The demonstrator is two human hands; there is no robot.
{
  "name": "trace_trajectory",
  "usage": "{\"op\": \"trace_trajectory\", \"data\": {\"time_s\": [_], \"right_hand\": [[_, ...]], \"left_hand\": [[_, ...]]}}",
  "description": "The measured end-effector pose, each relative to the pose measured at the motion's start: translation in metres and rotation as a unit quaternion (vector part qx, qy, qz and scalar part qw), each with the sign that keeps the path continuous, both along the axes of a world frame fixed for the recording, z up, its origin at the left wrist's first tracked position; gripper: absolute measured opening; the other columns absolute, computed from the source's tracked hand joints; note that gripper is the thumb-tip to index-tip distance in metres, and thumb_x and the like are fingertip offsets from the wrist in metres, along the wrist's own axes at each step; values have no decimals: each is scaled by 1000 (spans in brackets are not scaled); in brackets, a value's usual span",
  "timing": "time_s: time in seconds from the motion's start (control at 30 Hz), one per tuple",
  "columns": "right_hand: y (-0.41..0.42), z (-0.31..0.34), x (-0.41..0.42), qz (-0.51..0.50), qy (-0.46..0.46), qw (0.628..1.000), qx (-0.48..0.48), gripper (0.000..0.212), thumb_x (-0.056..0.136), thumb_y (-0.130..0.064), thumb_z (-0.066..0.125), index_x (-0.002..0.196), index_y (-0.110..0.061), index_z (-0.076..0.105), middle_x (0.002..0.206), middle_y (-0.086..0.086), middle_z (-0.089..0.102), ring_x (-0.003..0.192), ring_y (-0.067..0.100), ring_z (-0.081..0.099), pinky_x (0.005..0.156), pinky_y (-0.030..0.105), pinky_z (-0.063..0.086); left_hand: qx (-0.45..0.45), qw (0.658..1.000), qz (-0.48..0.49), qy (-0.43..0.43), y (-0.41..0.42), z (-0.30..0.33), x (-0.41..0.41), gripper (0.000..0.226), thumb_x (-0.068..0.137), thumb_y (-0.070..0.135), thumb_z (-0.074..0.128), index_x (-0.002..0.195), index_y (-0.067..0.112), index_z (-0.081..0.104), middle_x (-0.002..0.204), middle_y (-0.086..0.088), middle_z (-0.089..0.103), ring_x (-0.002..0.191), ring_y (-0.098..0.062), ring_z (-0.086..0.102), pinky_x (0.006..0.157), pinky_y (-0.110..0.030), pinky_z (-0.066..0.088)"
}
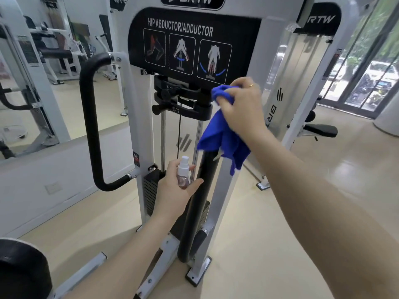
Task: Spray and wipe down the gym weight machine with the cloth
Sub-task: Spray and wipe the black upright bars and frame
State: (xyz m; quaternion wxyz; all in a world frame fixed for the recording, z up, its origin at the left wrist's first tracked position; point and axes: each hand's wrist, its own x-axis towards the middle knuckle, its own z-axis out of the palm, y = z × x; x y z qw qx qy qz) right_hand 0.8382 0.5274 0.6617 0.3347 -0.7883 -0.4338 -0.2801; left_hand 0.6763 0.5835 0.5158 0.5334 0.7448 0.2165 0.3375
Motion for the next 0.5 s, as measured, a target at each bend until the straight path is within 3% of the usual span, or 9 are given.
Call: {"op": "trace_trajectory", "data": {"time_s": [0.1, 0.17, 0.27, 0.33, 0.43, 0.5], "right_hand": [[1, 31, 22, -57, 105, 992, -48, 38, 91, -19, 48, 53, -18, 47, 68, 2, 48, 64, 13, 44, 54, 21, 32], [3, 30, 24, -48, 103, 992, -57, 37, 91, -18, 46, 55, -17, 47, 66, 2, 48, 61, 14, 42, 49, 16, 27], [-6, 4, 11, 41, 42, 998, 13, 24, 92, -16, 48, 83, -5, 67, 99, 7, 60, 85, 16, 52, 70, 16, 33], [-17, -17, -4, 101, -18, 995, 19, 21, 89, -16, 50, 90, -3, 68, 106, 8, 61, 95, 20, 54, 85, 23, 37], [-28, -56, -18, 160, -191, 967, -58, 17, 85, -17, 54, 85, -9, 69, 104, 7, 65, 106, 25, 51, 98, 38, 35], [-27, -60, -11, 177, -250, 947, -100, 17, 85, -19, 54, 86, -11, 70, 104, 6, 66, 112, 28, 52, 102, 44, 34]], "left_hand": [[24, 1000, 10, -5, 4, 5, -2, 46, 78, 22, 73, 110, 34, 42, 98, 28, 57, 82, 13, 56, 63, 1, 40], [25, 1000, 5, 3, 6, 8, 1, 46, 79, 23, 72, 112, 32, 43, 101, 25, 59, 84, 6, 57, 66, -3, 40], [-11, 1000, -26, 13, 5, 3, 7, 37, 81, 19, 71, 104, 33, 46, 101, 17, 65, 87, -4, 63, 76, -23, 53], [-44, 998, -39, 17, 1, -3, 11, 35, 82, 15, 70, 97, 38, 48, 97, 11, 67, 85, -12, 67, 75, -33, 57], [-67, 997, -23, -8, -1, -5, 16, 34, 83, 12, 68, 102, 32, 48, 92, 7, 66, 80, -12, 65, 71, -31, 56], [-84, 996, -19, -17, -2, -4, 18, 34, 83, 13, 68, 105, 29, 47, 95, 6, 66, 80, -10, 64, 70, -28, 56]]}}
